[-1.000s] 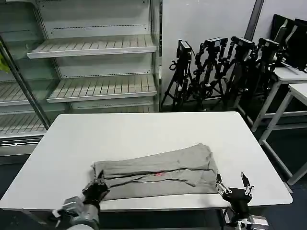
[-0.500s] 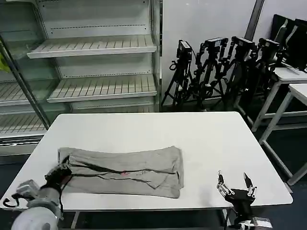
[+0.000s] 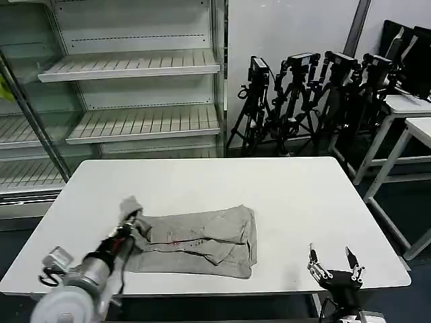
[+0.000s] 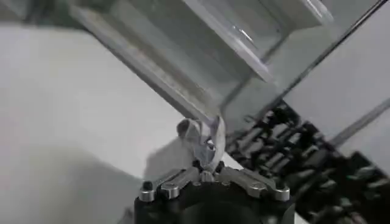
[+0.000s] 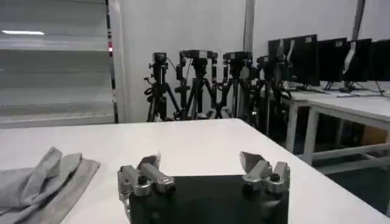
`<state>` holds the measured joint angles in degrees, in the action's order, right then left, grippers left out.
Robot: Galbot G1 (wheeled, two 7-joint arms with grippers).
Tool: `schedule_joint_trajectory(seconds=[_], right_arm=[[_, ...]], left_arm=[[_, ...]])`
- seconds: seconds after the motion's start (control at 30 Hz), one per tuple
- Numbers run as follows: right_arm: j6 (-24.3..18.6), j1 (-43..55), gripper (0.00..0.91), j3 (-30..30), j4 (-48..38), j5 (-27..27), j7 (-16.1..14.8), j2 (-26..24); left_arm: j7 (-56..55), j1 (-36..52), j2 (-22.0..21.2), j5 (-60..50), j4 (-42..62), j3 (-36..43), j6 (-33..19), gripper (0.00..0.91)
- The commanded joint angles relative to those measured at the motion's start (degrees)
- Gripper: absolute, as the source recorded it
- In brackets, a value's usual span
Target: Fold and organize the clothes.
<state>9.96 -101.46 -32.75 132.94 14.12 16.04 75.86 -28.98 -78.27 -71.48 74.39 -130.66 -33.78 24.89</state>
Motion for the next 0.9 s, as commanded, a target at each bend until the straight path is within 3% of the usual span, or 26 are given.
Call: schedule_joint_trajectory(seconds=[0.03,0.3,0.6,0.67,0.7,0.9], right_arm=[[0.00,-0.21,0.907,0.58,-0.04,-0.19,-0.03,0.44],[-0.31,-0.07,0.907,0.53,-0.57,0.00,-0.08,0.74],[-0.36,0.62,0.907,0.43,-1.35,0.46,-0.02,0.55],[-0.32,0.88,0.907,0.55,-1.53,0.46,0.00,0.56],[-0.28,0.98,0.907,0.60,-1.56,0.46,0.01,0.56],[-0.09,1.48,0.907,0.84,-1.62,0.45,0.03,0.71]], left_arm=[[-0.57,4.80,-12.42,2.23,2.82,15.62,0.16,0.030],[-0.69,9.75,-18.33,-4.51,11.54,22.67,-0.18,0.040],[-0.55,10.30,-19.12,-6.94,14.91,25.30,-0.36,0.040],[0.39,10.41,-19.12,-8.11,15.87,25.66,0.41,0.725],[0.85,10.43,-19.08,-8.60,16.23,25.73,1.01,0.907],[2.89,10.32,-19.01,-9.03,15.26,25.41,1.37,0.907]])
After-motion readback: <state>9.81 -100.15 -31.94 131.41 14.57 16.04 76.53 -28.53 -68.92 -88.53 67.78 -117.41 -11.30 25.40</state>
